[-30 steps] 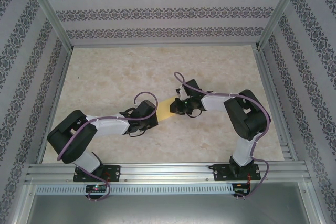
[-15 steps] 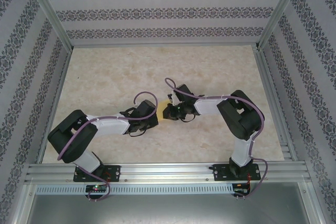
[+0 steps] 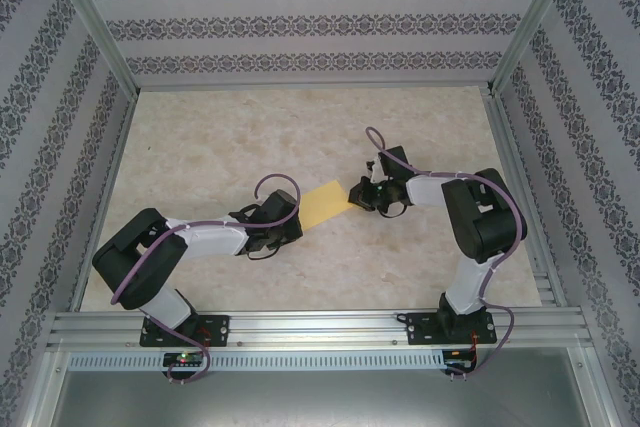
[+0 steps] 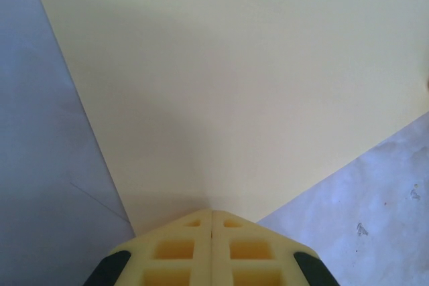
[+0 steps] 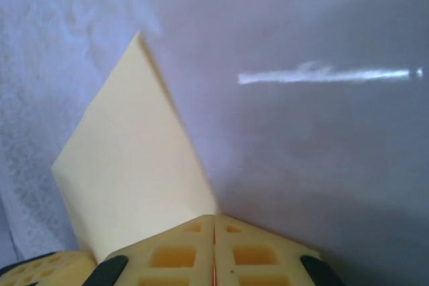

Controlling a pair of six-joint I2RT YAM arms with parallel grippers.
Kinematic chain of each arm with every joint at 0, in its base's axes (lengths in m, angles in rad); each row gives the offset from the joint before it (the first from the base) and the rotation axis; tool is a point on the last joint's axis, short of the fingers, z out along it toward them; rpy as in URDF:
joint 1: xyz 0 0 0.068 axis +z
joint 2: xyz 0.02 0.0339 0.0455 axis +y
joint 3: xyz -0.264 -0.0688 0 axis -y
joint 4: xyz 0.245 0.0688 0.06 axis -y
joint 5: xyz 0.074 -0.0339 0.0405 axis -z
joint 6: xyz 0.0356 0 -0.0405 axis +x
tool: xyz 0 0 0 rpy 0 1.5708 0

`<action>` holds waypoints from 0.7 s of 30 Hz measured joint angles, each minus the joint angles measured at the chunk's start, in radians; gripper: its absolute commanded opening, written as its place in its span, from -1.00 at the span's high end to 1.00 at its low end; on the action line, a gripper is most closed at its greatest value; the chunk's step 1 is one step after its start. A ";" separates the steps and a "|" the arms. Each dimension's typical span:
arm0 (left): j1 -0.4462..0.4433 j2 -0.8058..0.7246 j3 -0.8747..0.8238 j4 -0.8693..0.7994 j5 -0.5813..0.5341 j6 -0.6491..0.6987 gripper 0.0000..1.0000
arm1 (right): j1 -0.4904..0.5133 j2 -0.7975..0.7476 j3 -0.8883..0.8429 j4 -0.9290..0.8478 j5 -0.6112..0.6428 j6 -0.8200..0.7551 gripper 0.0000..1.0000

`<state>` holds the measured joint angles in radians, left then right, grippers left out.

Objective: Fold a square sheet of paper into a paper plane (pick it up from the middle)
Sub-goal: First fold in half a square sheet of paper at the center of the table, then rotate the paper at the center of the table.

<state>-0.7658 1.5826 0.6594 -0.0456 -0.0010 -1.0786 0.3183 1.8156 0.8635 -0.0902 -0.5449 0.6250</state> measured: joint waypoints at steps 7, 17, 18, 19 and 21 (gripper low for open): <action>0.000 0.020 0.058 -0.056 0.001 0.041 0.56 | 0.023 -0.168 0.005 -0.121 0.148 -0.014 0.70; 0.156 -0.071 0.197 -0.159 0.038 0.168 -0.21 | 0.303 -0.175 0.095 -0.214 0.338 0.010 0.56; 0.187 -0.088 0.193 -0.167 0.041 0.176 -0.25 | 0.323 -0.148 0.116 -0.217 0.345 0.013 0.56; 0.218 -0.107 0.186 -0.177 0.044 0.185 -0.34 | 0.343 -0.116 0.140 -0.219 0.353 0.017 0.56; 0.274 -0.143 0.168 -0.205 0.045 0.202 -0.49 | 0.380 -0.056 0.189 -0.226 0.361 0.025 0.56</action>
<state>-0.4915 1.4399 0.8272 -0.2504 0.0437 -0.8768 0.6983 1.7599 1.0523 -0.3161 -0.1837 0.6498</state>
